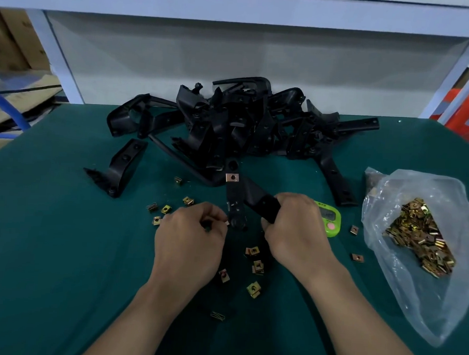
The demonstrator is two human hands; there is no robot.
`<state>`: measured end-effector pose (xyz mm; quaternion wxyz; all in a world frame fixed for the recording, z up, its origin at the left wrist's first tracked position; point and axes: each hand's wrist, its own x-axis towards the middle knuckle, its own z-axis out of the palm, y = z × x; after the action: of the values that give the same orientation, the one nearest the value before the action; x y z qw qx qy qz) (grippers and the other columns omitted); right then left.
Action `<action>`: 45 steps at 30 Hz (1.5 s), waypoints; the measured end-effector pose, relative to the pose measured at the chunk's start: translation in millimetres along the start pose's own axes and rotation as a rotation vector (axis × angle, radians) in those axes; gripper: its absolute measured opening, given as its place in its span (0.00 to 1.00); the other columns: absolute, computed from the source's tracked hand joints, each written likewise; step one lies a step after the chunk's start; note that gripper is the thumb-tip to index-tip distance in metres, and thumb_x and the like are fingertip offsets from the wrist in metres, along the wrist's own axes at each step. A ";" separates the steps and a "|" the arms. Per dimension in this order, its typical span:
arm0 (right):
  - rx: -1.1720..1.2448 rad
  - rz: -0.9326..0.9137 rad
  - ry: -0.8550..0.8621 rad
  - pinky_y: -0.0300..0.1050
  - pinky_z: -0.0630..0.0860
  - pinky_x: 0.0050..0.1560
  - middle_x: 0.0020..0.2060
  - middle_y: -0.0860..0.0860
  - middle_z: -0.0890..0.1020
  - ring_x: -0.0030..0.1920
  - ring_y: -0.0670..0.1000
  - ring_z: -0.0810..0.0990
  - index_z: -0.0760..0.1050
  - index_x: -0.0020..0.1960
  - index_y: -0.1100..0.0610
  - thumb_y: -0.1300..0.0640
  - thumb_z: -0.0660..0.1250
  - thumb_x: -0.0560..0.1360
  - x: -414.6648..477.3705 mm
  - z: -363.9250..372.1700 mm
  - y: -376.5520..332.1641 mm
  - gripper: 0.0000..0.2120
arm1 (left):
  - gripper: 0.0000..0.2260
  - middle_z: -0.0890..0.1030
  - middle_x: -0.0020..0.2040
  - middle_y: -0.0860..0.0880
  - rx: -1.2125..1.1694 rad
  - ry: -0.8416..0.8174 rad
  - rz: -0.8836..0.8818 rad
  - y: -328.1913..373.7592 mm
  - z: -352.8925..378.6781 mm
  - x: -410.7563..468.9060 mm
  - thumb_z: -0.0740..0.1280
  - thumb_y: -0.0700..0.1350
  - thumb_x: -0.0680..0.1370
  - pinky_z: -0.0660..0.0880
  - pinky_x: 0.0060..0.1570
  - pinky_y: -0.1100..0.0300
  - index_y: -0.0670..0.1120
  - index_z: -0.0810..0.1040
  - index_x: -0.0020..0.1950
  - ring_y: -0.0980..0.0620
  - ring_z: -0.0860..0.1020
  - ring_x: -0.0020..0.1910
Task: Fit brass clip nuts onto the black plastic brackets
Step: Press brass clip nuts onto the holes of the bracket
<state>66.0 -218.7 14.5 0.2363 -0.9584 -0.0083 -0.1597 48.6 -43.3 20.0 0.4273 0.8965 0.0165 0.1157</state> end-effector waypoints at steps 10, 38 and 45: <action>0.535 0.172 0.014 0.44 0.61 0.26 0.21 0.48 0.69 0.25 0.46 0.66 0.68 0.30 0.60 0.55 0.74 0.69 -19.7 -15.4 -21.2 0.18 | 0.13 0.84 0.45 0.68 -0.288 -0.147 0.218 4.8 -5.8 -9.0 0.76 0.40 0.74 0.71 0.46 0.79 0.58 0.87 0.51 0.70 0.81 0.47; -0.095 0.225 -0.015 0.46 0.67 0.36 0.27 0.43 0.71 0.33 0.56 0.71 0.66 0.36 0.41 0.50 0.70 0.71 -37.5 -17.1 3.2 0.13 | 0.08 0.88 0.44 0.44 -0.862 -0.240 -0.180 -8.0 -14.7 -2.7 0.77 0.42 0.69 0.80 0.44 0.66 0.51 0.90 0.47 0.52 0.85 0.42; -0.120 0.202 -0.005 0.45 0.68 0.37 0.28 0.42 0.71 0.33 0.55 0.72 0.75 0.43 0.43 0.50 0.71 0.72 -35.6 -19.5 5.5 0.06 | 0.05 0.86 0.37 0.42 -0.791 -0.163 -0.193 -5.2 -14.5 -5.9 0.77 0.40 0.73 0.80 0.34 0.62 0.51 0.88 0.43 0.49 0.84 0.33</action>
<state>26.8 -230.4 17.4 0.1934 -0.9672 0.0975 -0.1330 40.0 -29.7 23.7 0.7475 0.6639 0.0209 0.0014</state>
